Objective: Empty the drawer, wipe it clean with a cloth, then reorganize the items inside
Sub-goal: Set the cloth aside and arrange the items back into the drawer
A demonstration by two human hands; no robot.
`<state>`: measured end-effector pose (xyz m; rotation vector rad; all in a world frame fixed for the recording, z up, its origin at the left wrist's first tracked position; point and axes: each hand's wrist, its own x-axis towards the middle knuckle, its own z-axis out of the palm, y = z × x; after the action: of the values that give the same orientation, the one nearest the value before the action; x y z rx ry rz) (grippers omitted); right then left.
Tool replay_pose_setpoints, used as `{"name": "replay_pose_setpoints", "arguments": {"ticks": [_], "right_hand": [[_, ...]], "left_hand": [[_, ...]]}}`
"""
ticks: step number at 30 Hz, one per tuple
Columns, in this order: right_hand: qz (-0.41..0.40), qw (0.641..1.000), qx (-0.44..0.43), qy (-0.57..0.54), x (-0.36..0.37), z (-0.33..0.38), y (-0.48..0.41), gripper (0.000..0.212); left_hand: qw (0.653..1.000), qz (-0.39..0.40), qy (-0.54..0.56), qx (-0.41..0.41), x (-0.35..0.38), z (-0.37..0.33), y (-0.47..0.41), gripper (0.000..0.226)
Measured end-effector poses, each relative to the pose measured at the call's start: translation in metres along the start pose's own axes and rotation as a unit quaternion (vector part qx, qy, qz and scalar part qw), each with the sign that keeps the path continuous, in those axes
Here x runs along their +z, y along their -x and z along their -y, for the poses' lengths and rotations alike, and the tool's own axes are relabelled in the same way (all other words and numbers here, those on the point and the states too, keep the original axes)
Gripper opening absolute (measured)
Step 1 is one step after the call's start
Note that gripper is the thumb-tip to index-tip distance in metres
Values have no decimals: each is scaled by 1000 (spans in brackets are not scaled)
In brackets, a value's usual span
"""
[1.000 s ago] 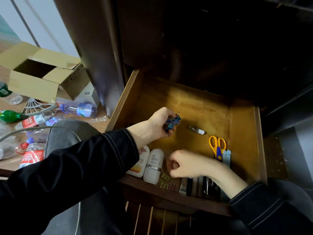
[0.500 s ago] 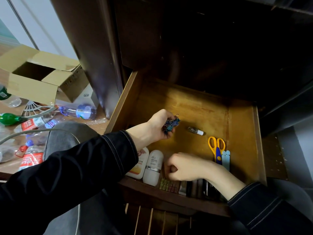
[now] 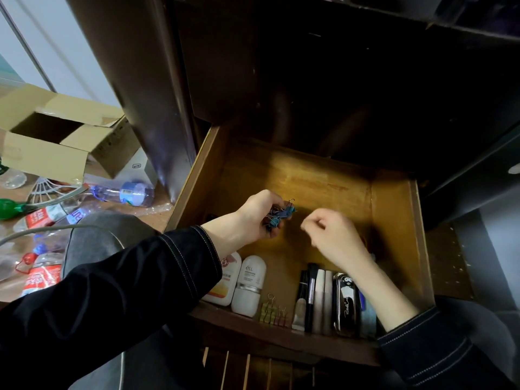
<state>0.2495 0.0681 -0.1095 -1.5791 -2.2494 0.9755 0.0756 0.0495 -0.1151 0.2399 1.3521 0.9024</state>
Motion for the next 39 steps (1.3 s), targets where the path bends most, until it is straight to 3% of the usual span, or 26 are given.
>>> {"name": "replay_pose_setpoints", "arguments": {"ticks": [3, 7, 10, 14, 18, 21, 23, 29, 33, 39], "right_hand": [[-58, 993, 15, -104, -3, 3, -1, 15], [-29, 990, 17, -138, -2, 5, 0, 9], [12, 973, 70, -219, -5, 3, 0, 6], [-17, 962, 81, -259, -8, 1, 1, 9], [-71, 981, 32, -175, -16, -5, 0, 11], [17, 999, -5, -29, -12, -10, 7, 13], [84, 996, -32, -7, -5, -10, 13, 16], [292, 949, -103, 50, 14, -5, 21, 13], [351, 922, -129, 96, 20, -5, 25, 16], [370, 916, -121, 96, 26, -6, 26, 26]], "left_hand": [[997, 20, -76, 22, 4, 2, 1, 28], [985, 61, -156, 41, 9, 5, 4, 18], [983, 66, -168, 38, 10, 7, 5, 15], [989, 85, -118, 3, 8, 6, 4, 16], [990, 132, 14, -56, 3, 0, 3, 14], [992, 115, 38, -48, 1, -2, 1, 16], [993, 102, 31, -44, 1, -1, 0, 16], [994, 94, 26, -40, 1, -1, 1, 15], [994, 95, 27, -41, 2, -2, 1, 15], [995, 93, 20, -39, 1, -2, 2, 15]]}}
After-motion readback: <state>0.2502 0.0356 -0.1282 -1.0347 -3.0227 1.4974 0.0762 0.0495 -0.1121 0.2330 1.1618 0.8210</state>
